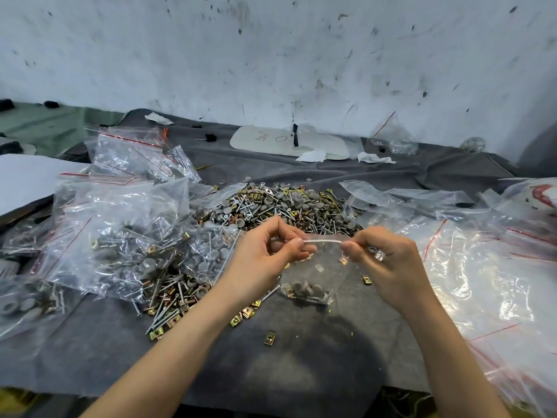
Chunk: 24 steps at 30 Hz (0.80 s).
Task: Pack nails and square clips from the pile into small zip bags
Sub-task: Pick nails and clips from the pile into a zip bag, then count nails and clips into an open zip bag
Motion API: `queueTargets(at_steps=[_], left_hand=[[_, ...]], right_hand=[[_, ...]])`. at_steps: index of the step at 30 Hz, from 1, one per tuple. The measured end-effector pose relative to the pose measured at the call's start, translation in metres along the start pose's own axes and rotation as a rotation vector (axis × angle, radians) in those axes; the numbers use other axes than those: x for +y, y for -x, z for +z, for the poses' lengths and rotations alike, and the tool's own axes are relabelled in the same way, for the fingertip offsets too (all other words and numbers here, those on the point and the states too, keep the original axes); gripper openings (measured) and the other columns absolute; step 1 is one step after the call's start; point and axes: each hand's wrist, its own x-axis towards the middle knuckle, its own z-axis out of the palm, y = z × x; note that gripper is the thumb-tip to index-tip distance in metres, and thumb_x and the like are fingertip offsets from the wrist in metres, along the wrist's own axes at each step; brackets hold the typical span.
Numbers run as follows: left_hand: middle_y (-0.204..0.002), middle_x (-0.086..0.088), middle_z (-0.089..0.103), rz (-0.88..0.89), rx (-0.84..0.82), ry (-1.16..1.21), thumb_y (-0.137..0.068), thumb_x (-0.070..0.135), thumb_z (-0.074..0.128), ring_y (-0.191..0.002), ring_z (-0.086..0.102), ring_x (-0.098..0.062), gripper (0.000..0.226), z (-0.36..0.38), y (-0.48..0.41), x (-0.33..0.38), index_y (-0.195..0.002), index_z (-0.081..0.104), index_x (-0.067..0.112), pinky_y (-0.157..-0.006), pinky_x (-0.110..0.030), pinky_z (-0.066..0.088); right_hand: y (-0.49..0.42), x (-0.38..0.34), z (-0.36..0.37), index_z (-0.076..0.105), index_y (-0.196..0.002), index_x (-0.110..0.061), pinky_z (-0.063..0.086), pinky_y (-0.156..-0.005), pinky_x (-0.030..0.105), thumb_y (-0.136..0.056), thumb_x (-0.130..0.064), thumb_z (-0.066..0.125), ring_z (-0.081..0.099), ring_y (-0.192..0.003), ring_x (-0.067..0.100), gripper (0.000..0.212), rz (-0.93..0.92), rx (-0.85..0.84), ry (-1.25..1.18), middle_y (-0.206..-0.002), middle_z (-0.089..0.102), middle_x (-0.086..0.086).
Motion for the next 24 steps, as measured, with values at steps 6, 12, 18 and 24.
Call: queueTargets(at_steps=[6, 12, 18, 24], left_hand=[[-0.09, -0.01, 0.072, -0.033, -0.057, -0.05, -0.085, 0.0, 0.064, -0.082, 0.071, -0.018, 0.008, 0.008, -0.003, 0.0, -0.084, 0.064, 0.007, -0.073, -0.024, 0.056], [-0.091, -0.009, 0.072, -0.053, -0.058, -0.03, -0.08, -0.001, 0.067, -0.081, 0.07, -0.019, 0.007, 0.009, -0.004, -0.001, -0.076, 0.065, 0.003, -0.073, -0.023, 0.056], [-0.085, -0.01, 0.074, -0.054, 0.061, 0.212, -0.067, 0.007, 0.071, -0.075, 0.072, -0.023, 0.018, 0.004, -0.002, -0.005, -0.066, 0.054, 0.001, -0.065, -0.025, 0.058], [-0.094, -0.01, 0.074, -0.076, -0.031, 0.199, -0.078, 0.013, 0.066, -0.081, 0.073, -0.027, 0.016, 0.004, -0.004, -0.006, -0.086, 0.059, 0.001, -0.069, -0.03, 0.059]], right_hand=[[0.001, -0.005, 0.006, 0.071, -0.074, -0.016, 0.043, -0.059, 0.031, -0.078, -0.029, 0.068, 0.053, -0.063, 0.01, 0.014, 0.031, -0.08, -0.073, -0.067, 0.062, -0.009], [0.004, -0.002, 0.013, 0.073, -0.076, -0.006, 0.045, -0.058, 0.039, -0.08, -0.026, 0.066, 0.057, -0.065, 0.022, 0.021, -0.024, -0.051, -0.074, -0.068, 0.063, 0.003], [0.011, 0.004, 0.016, 0.07, -0.078, -0.029, 0.041, -0.062, 0.012, -0.08, -0.023, 0.065, 0.056, -0.066, 0.0, 0.008, 0.08, 0.052, -0.302, -0.071, 0.066, -0.013], [0.017, 0.009, 0.021, 0.071, -0.085, -0.025, 0.043, -0.064, 0.009, -0.083, -0.026, 0.065, 0.059, -0.07, -0.001, 0.007, 0.155, 0.044, -0.403, -0.075, 0.069, -0.012]])
